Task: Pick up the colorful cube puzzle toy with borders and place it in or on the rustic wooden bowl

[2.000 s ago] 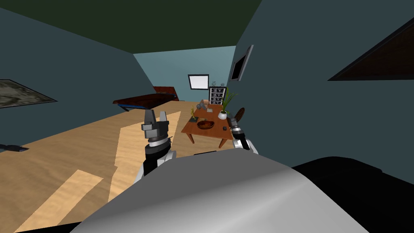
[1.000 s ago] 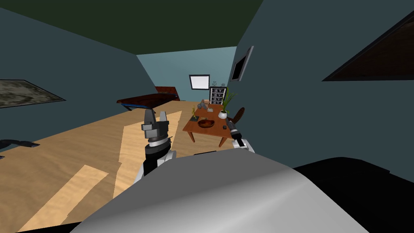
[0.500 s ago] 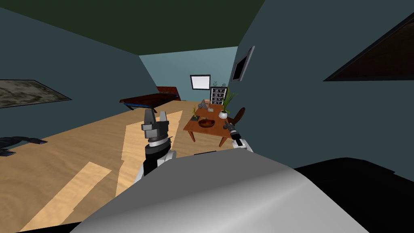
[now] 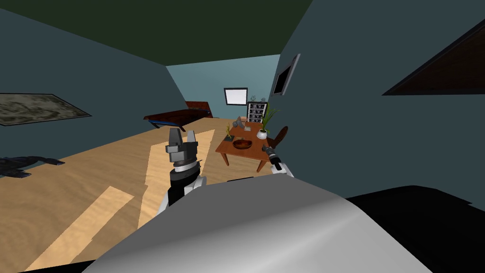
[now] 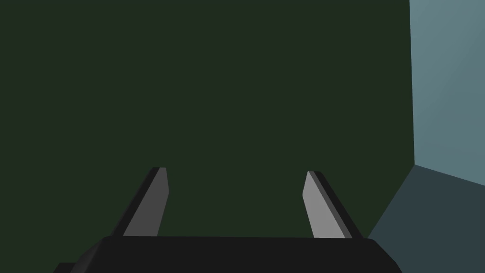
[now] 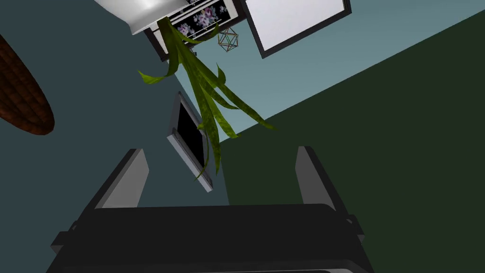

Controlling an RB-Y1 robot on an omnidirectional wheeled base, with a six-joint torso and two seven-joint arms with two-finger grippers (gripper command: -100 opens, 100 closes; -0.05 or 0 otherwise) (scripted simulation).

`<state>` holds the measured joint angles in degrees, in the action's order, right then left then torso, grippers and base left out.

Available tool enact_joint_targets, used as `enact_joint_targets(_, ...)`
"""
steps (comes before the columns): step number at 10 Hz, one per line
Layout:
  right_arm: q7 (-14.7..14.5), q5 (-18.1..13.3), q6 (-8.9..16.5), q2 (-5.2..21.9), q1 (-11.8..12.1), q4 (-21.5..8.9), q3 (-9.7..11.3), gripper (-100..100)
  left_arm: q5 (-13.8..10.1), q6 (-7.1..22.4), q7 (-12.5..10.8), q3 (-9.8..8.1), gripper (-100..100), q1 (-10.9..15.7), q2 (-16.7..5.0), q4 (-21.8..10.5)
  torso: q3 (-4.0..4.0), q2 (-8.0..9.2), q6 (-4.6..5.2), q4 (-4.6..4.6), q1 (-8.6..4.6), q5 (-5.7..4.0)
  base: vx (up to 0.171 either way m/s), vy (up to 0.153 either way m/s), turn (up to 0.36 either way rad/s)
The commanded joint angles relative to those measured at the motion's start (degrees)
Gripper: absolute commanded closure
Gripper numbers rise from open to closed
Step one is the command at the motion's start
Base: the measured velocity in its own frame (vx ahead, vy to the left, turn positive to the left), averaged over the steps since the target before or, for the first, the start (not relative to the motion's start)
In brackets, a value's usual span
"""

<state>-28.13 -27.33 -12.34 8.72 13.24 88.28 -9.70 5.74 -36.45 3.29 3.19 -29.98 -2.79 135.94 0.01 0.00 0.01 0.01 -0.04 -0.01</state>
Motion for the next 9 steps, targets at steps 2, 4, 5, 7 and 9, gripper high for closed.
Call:
enact_joint_targets(2,-0.8,-2.0,1.3,0.0,-1.0,-3.4,-0.7,-100,0.0,0.0,0.0,0.00,0,0.0,0.0,0.0,0.00,0.00,-0.01,0.00,0.00,0.00,-0.006,-0.008,0.040)
enact_joint_targets(4,-1.6,-3.7,2.4,-0.1,-2.0,-6.2,-1.3,-100,0.0,0.0,0.0,0.00,0,0.0,0.0,0.0,0.00,-0.01,-0.01,0.00,-0.01,0.00,-0.003,-0.010,0.041)
enact_joint_targets(5,-2.3,-5.4,3.4,-0.3,-3.0,-8.5,-2.0,-100,0.0,0.0,0.0,0.00,0,0.0,0.0,0.0,-0.01,-0.01,0.00,0.00,0.00,0.00,0.000,-0.010,0.059)
enact_joint_targets(7,-2.9,-6.9,4.5,-0.5,-4.0,-10.6,-2.6,-100,0.0,0.0,0.0,0.00,0,0.0,0.0,0.0,-0.01,-0.02,0.01,0.00,0.00,0.00,0.003,-0.011,0.048)
enact_joint_targets(9,-3.6,-8.5,5.4,-0.7,-5.0,-13.4,-3.2,-100,0.0,0.0,0.0,0.00,0,0.0,0.0,0.0,-0.02,-0.04,0.01,-0.01,-0.02,0.00,0.005,-0.013,0.045)
